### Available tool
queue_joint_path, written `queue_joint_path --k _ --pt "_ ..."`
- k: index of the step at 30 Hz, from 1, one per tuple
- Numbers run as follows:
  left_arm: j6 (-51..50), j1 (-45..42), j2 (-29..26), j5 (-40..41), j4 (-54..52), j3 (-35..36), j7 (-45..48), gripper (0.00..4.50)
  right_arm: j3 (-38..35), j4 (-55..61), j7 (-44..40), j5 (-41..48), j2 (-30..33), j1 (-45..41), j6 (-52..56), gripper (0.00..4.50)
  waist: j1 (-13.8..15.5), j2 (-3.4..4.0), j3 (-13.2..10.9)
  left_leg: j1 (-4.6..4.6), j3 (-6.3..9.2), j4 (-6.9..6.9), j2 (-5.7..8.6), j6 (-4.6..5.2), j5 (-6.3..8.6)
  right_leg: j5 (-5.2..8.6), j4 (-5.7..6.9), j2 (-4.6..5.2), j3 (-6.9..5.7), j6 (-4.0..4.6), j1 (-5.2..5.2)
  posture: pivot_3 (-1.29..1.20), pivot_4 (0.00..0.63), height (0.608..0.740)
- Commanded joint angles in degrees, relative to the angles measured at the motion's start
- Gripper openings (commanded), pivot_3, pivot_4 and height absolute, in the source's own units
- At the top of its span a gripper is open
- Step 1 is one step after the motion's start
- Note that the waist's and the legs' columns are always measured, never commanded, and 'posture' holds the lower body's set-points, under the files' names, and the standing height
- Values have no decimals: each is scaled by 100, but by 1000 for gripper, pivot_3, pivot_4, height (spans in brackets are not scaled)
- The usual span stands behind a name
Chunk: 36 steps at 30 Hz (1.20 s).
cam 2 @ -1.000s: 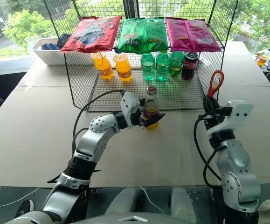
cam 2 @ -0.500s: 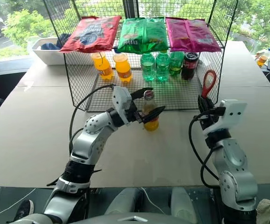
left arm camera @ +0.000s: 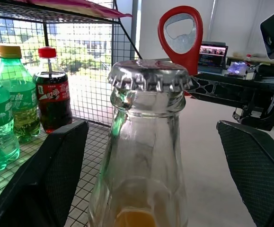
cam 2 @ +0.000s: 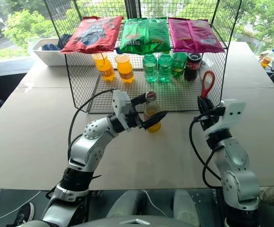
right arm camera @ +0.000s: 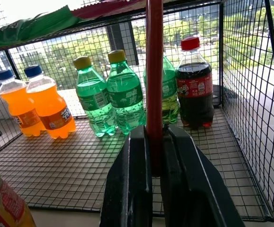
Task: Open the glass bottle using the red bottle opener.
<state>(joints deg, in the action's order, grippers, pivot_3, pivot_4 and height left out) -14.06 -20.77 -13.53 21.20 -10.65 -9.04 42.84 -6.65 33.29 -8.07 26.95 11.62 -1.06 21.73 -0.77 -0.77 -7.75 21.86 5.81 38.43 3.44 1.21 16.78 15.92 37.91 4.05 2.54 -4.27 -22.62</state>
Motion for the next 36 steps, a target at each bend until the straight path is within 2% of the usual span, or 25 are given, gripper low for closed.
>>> queue_joint_path --k 1,2,8,10,23,26,30,36 --pt "142 -16 2 -34 -76 -5 16 4476 -32 165 -45 -11 51 -99 -26 0 -1 0 0 0 0 0 0 0 0 0 0 -1 0 0 0 0 150 740" --pt "159 -21 14 -11 -74 -7 37 4476 -28 171 -45 -16 49 -99 -23 0 0 0 0 0 0 0 0 0 0 0 0 -1 0 0 -1 0 150 740" --pt "226 9 37 -41 -32 -20 63 1997 -15 217 -74 -46 95 -95 22 0 3 1 0 0 0 0 0 0 0 0 -1 0 0 0 0 0 150 740" --pt "257 26 33 -57 -10 -37 81 1719 4 228 -90 -69 131 -95 37 0 10 1 1 0 0 -1 0 0 0 0 -2 1 0 0 1 0 150 740" --pt "500 172 36 -199 205 -153 99 1633 360 244 -360 -479 596 -253 141 0 9 0 1 -3 0 -1 0 0 0 0 -3 1 -1 0 5 0 150 740" --pt "535 183 45 -221 249 -176 91 1633 684 155 -526 -1324 1178 -226 -46 0 14 0 1 -3 0 0 1 1 0 0 -5 2 -1 0 6 0 150 740" --pt "527 177 68 -215 287 -210 83 1633 1226 -140 -792 -2599 1934 -211 -930 0 14 -1 2 -4 0 -1 2 0 0 0 -5 1 -3 0 7 0 150 740" --pt "460 136 96 -212 333 -248 89 1633 1652 -623 -650 -4048 2332 -537 -2063 0 16 -3 3 -6 -1 1 2 0 0 0 -6 1 -2 0 11 0 150 740"
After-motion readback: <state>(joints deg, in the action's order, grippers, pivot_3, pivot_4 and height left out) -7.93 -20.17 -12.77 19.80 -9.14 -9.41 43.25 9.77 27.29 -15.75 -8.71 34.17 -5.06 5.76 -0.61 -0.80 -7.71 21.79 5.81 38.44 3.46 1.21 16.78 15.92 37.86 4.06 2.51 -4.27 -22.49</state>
